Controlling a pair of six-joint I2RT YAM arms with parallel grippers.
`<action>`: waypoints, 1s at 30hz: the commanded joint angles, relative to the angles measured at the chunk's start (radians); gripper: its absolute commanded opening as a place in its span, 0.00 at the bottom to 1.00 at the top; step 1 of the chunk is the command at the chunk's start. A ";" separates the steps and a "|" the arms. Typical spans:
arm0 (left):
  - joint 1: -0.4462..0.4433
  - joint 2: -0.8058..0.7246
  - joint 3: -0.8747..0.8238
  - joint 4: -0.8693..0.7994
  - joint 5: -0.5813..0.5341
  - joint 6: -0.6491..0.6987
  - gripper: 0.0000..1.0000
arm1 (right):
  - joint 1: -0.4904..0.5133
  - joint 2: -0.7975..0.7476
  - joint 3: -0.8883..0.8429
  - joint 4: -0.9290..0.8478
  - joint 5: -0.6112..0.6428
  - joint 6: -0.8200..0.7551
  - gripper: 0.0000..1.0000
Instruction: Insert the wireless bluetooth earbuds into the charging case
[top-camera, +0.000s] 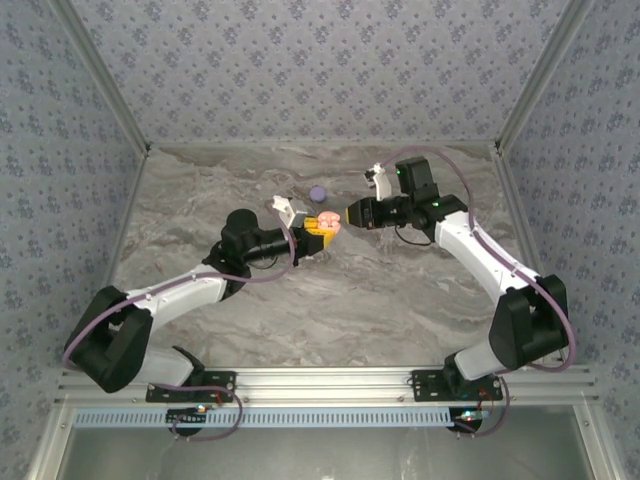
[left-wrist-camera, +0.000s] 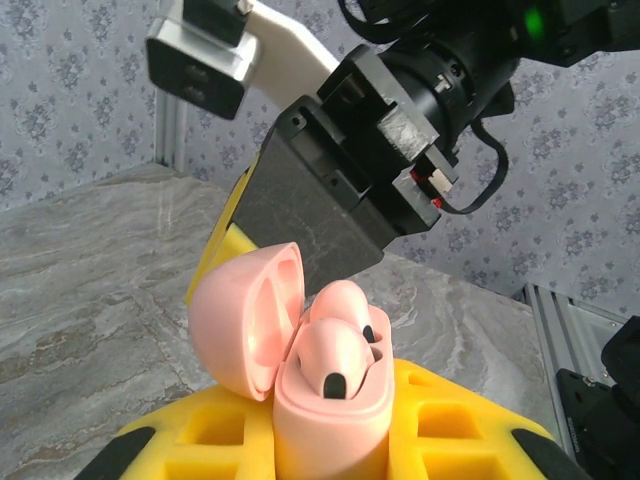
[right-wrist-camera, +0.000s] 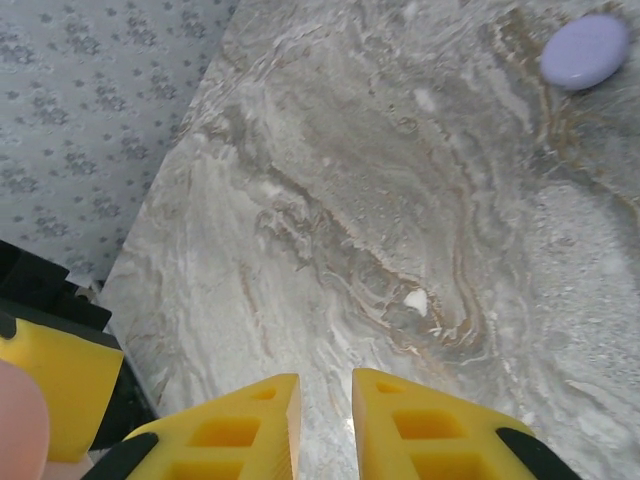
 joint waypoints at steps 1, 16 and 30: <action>0.004 -0.025 0.041 0.025 0.055 0.006 0.12 | 0.007 0.003 0.015 0.033 -0.090 -0.002 0.21; 0.003 -0.003 0.039 0.033 0.062 -0.019 0.12 | 0.021 0.005 0.013 0.134 -0.250 0.037 0.19; 0.016 0.030 0.036 0.020 0.022 -0.046 0.12 | 0.018 -0.053 -0.035 0.172 -0.279 0.038 0.19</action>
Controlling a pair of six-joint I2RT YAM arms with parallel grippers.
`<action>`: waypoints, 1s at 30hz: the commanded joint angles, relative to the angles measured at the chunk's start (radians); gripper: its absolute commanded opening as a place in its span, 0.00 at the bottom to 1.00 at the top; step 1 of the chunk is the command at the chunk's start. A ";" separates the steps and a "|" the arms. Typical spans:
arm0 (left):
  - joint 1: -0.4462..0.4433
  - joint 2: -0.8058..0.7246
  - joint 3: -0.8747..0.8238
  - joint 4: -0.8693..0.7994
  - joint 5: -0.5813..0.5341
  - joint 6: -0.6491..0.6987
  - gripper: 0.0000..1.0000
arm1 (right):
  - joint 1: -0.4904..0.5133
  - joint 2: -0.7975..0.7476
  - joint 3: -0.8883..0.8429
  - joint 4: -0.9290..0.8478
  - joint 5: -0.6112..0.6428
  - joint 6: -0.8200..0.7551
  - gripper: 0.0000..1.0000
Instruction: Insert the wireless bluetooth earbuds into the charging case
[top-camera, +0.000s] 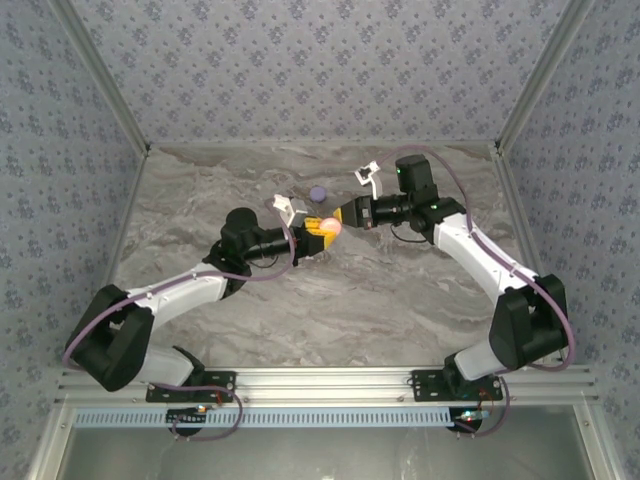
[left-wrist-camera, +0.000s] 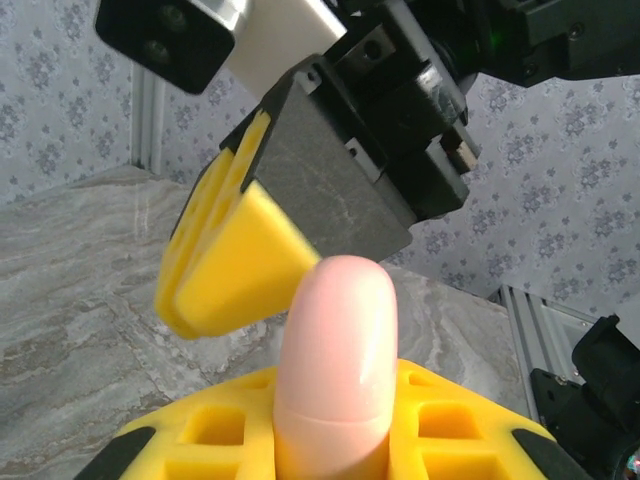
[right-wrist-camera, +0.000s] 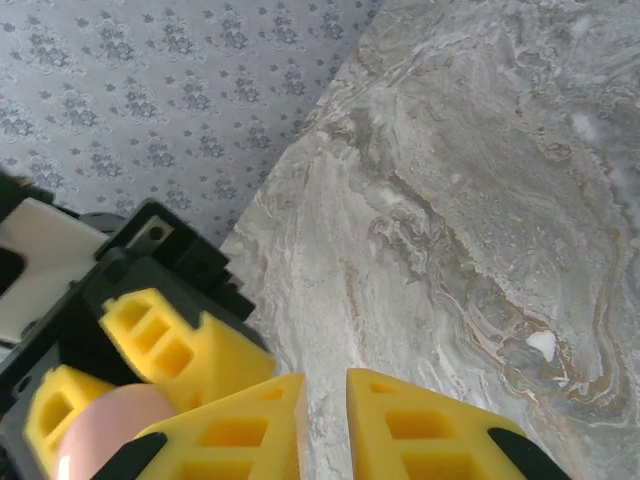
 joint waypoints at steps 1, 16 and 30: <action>0.011 0.019 0.026 0.001 -0.025 -0.016 0.12 | 0.010 -0.044 -0.007 0.019 -0.050 0.007 0.19; 0.035 0.067 0.115 -0.284 -0.213 -0.058 0.13 | -0.004 -0.050 0.000 -0.174 0.496 -0.005 0.23; 0.092 0.244 0.307 -0.655 -0.328 -0.218 0.15 | -0.016 -0.071 -0.033 -0.195 0.549 0.003 0.23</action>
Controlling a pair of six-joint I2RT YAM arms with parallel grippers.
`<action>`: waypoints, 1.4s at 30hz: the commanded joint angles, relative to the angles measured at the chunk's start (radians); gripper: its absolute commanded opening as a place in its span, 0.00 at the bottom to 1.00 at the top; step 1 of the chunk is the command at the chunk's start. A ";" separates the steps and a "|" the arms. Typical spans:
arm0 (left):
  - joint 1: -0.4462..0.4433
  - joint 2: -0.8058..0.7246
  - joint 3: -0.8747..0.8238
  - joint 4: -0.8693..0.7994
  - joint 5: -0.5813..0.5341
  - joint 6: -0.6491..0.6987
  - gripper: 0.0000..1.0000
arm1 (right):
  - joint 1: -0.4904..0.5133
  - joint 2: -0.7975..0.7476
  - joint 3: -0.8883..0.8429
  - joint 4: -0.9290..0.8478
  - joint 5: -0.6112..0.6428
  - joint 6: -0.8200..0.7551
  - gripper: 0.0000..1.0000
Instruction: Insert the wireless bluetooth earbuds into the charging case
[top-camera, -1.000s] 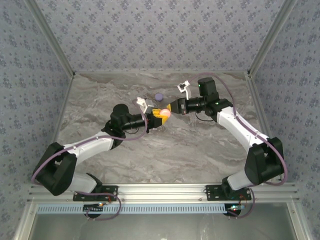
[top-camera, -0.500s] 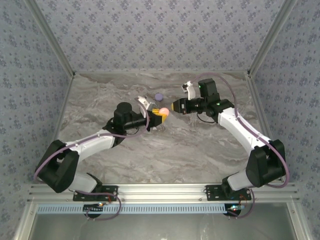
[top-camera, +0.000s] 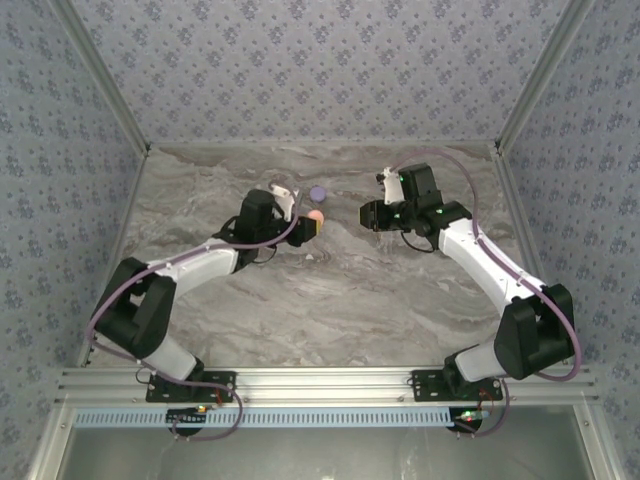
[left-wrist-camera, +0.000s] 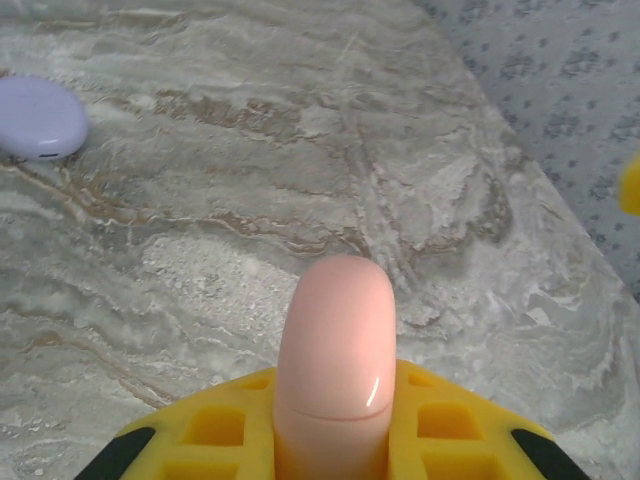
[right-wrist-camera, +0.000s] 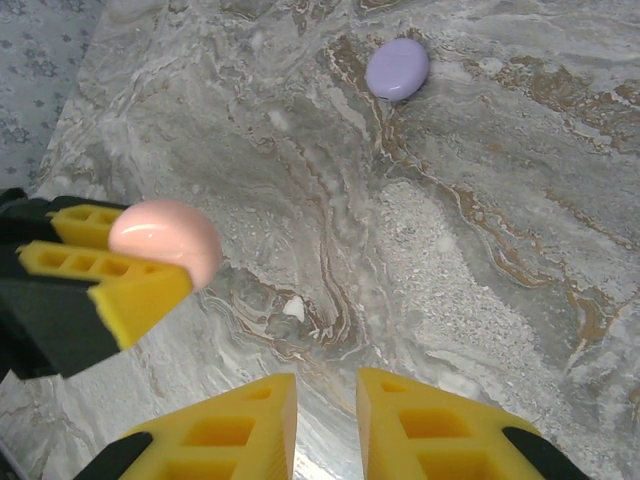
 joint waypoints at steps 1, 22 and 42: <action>0.017 0.054 0.096 -0.164 -0.026 -0.063 0.16 | -0.006 -0.022 -0.002 -0.023 0.024 0.005 0.24; 0.041 0.383 0.326 -0.300 0.032 -0.198 0.14 | -0.008 -0.038 -0.019 -0.049 0.048 0.006 0.25; 0.041 0.470 0.354 -0.342 0.036 -0.207 0.32 | -0.009 -0.046 -0.032 -0.062 0.062 0.000 0.26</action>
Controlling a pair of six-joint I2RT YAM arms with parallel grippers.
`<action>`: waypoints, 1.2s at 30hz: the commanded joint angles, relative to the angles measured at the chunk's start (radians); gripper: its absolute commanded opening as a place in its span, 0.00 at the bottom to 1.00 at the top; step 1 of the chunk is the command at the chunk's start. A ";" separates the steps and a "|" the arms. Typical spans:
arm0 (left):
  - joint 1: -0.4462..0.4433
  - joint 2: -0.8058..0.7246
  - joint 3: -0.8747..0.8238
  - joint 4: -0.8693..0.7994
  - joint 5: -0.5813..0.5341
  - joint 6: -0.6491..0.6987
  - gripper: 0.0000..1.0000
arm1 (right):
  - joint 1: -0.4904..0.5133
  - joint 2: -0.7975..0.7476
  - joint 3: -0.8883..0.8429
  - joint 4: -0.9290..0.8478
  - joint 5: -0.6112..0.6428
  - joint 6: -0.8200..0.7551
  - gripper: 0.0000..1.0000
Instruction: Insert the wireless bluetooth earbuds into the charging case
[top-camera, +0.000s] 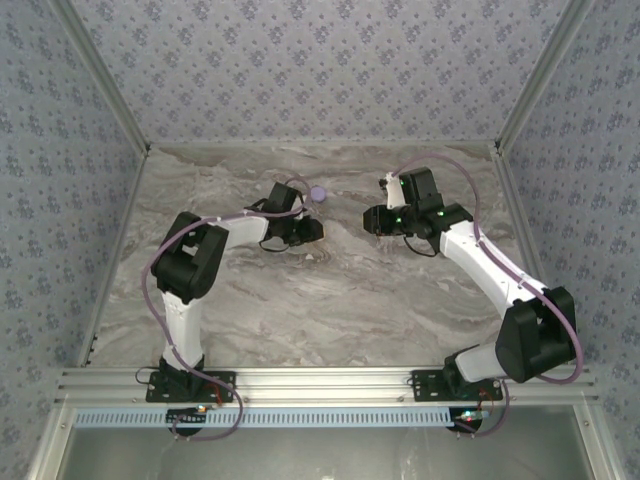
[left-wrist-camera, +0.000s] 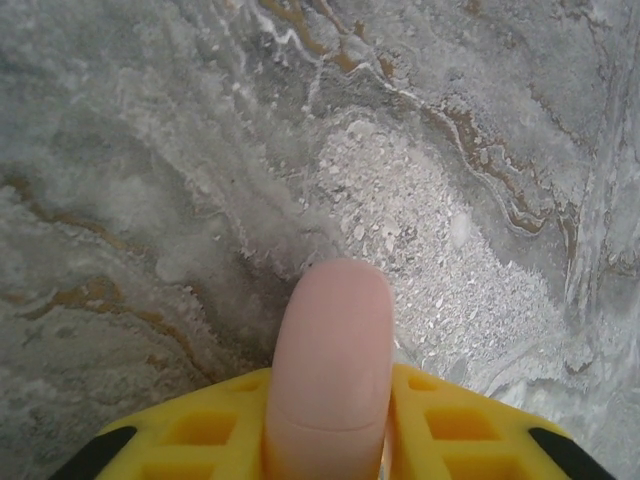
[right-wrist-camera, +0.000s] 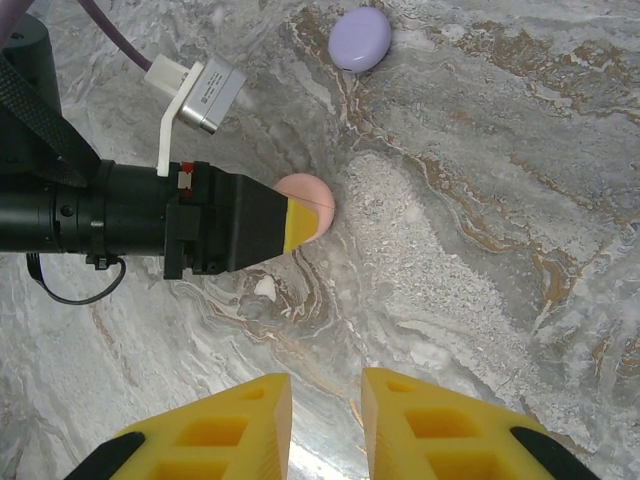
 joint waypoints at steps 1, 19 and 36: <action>0.004 0.019 0.024 -0.055 -0.015 0.015 0.36 | -0.007 -0.031 -0.012 -0.020 0.019 0.000 0.26; 0.005 -0.314 -0.069 -0.266 -0.499 0.181 0.63 | -0.012 -0.082 -0.069 -0.079 0.473 0.022 0.46; 0.091 -0.600 -0.255 -0.297 -0.937 0.360 0.78 | -0.099 -0.116 -0.255 0.034 0.863 -0.050 0.55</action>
